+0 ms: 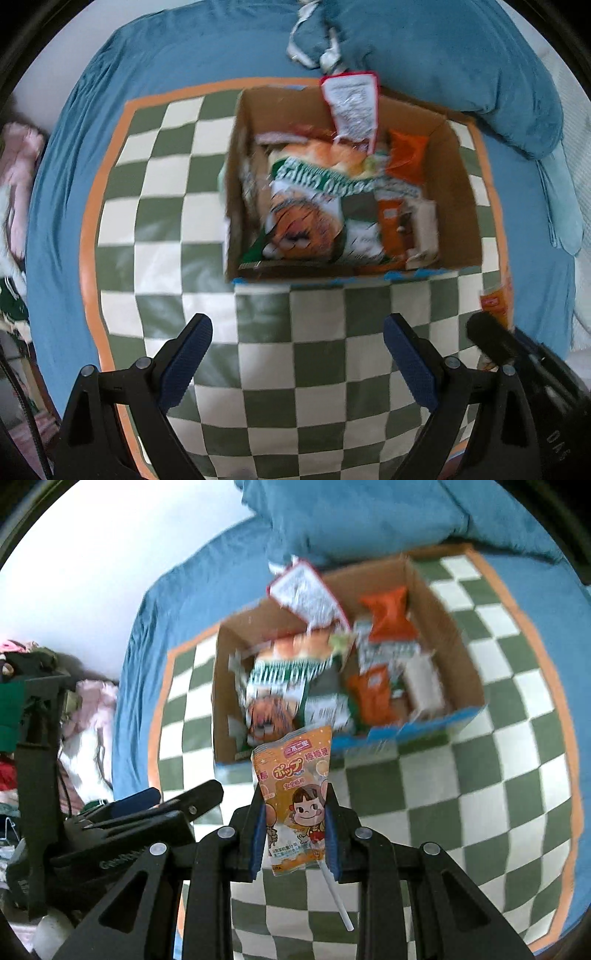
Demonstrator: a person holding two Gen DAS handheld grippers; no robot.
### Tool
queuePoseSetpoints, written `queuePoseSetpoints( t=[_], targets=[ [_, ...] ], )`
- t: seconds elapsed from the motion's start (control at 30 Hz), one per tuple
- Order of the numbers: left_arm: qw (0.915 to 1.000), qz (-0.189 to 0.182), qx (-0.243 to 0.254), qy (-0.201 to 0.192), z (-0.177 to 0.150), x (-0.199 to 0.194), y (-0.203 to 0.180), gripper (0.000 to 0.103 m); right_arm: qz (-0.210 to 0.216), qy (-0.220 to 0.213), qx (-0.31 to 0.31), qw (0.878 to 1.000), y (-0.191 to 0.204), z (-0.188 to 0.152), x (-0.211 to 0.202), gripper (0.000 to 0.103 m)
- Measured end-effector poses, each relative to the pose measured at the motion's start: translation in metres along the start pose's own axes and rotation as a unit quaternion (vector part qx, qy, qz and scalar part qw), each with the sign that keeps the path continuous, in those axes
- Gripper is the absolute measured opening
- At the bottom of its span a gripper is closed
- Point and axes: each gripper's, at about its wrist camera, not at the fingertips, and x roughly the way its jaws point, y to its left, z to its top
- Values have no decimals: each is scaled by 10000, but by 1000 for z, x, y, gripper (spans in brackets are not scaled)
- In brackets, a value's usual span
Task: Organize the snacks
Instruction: 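Lift the lollipop packet with the right tool and carry it over the box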
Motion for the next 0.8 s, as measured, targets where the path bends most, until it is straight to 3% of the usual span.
queuePoseSetpoints(
  t=[0.23,0.5,0.8],
  targets=[
    [9998,-8,175,-132,45,7,-22,96,-173,-253,154,9994,-27,50,-11,29],
    [9998,-5,173,8,72,56,-31,100,-327,-28,142,9994,-56,82,46,29],
    [9998,-13,100,143,78,104,-32,100,-454,278,11,9986,-76,97,107,29]
  ],
)
